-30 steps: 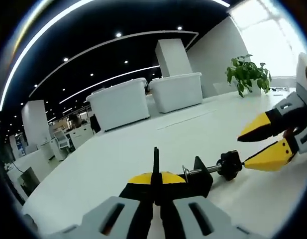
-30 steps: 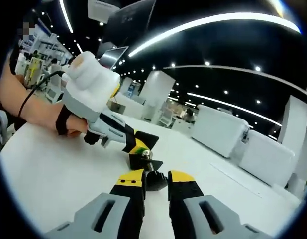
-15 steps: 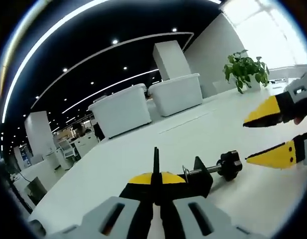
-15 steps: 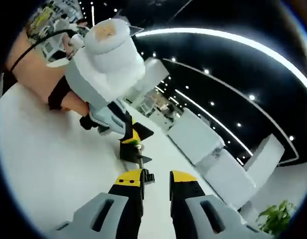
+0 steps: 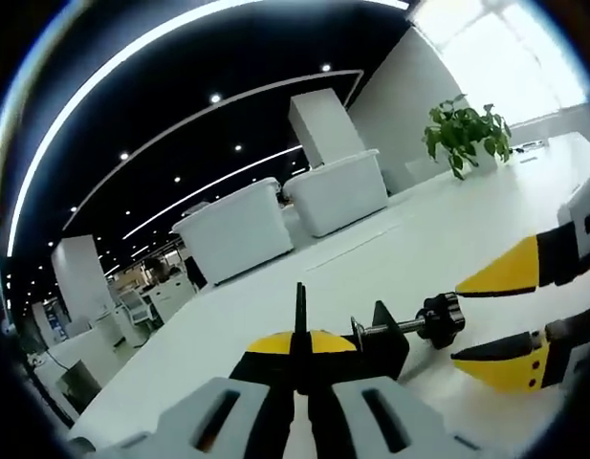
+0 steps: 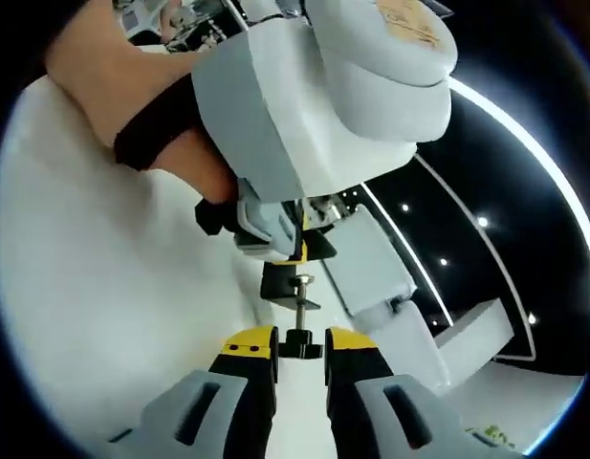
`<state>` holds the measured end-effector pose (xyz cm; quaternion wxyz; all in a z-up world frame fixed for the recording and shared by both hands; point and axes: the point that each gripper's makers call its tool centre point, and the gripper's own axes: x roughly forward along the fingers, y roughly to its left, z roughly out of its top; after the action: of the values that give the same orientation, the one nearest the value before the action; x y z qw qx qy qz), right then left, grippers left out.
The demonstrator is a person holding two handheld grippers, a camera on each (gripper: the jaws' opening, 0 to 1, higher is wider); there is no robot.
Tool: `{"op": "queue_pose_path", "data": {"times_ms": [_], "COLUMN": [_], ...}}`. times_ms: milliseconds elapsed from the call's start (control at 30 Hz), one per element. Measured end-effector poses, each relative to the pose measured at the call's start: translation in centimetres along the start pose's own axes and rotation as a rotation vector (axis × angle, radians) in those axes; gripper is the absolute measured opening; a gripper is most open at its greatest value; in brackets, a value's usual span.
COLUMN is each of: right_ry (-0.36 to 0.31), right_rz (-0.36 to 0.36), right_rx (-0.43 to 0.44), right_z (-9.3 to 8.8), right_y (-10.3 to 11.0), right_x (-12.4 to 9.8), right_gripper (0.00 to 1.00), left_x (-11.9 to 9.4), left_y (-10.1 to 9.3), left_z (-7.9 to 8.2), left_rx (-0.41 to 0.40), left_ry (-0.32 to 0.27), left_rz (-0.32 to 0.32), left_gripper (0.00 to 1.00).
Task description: Clamp the fixed fixture on the desktop, loosen the retaining clip, secure it to the edge of the desk, and tighten the retaining clip.
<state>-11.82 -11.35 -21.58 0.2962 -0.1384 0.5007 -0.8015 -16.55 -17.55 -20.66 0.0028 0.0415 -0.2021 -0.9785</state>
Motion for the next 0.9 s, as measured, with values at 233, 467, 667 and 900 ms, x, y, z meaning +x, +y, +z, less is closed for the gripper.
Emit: {"op": "queue_pose_path", "data": {"times_ms": [233,467,667,900], "right_ry": [0.057,0.105,0.144,0.157], "right_rz": [-0.033,-0.051,-0.068,-0.065], "right_rx": [-0.004,-0.096,-0.156,-0.168], "right_z": [-0.2,0.0,0.1,0.2], "right_y": [-0.7,-0.7,-1.0,-0.4], "right_x": [1.4,3.1,4.2,4.3], "right_gripper": [0.16,0.11,0.1,0.03], "left_x": [-0.7,-0.9,-0.8,-0.2], "left_y": [0.3,0.6,0.5,0.7], "left_z": [0.7,0.8,0.6,-0.3], "left_rx": [-0.04,-0.115,-0.127,-0.157], "left_ry": [-0.03,-0.042,-0.034,0.001], "left_rz": [-0.009,-0.03,-0.04,-0.046], "left_gripper": [0.02,0.02,0.02,0.02]}}
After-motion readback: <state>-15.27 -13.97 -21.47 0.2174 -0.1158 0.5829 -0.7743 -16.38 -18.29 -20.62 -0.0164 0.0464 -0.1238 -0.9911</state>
